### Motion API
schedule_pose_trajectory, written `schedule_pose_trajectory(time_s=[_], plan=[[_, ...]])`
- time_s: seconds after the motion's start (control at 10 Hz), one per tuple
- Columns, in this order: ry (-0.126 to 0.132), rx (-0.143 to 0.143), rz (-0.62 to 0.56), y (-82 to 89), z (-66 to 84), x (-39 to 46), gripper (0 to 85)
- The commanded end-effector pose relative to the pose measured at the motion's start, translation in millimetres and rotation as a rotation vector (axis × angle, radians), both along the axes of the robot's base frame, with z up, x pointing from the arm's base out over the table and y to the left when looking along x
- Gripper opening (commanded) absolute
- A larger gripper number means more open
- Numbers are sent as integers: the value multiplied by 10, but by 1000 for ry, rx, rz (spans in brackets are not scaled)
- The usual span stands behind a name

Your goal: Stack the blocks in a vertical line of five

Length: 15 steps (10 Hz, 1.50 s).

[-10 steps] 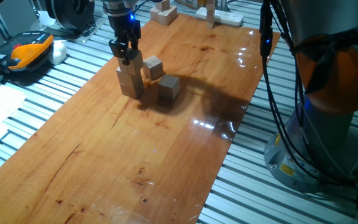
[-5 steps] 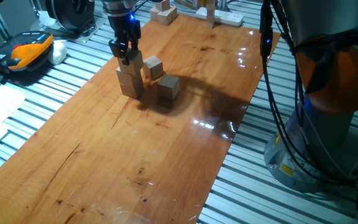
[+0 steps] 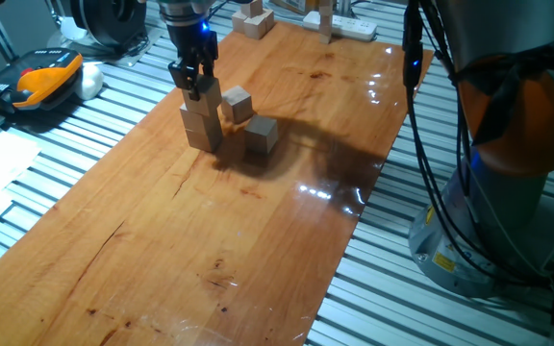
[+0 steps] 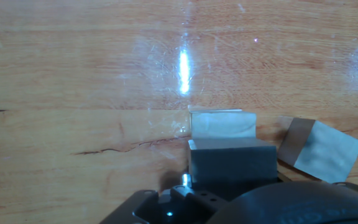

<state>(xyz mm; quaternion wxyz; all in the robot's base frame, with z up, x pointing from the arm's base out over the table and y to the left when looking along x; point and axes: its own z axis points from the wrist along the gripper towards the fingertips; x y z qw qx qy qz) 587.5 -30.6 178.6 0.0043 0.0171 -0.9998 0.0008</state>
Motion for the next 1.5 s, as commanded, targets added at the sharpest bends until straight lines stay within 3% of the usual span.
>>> schedule_pose_trajectory(time_s=[0.0,1.0,1.4], plan=[[0,0,2,0,-1,0,0],[-35,6,-9,0,-1,0,0],[-29,4,-21,-1,-1,2,0]])
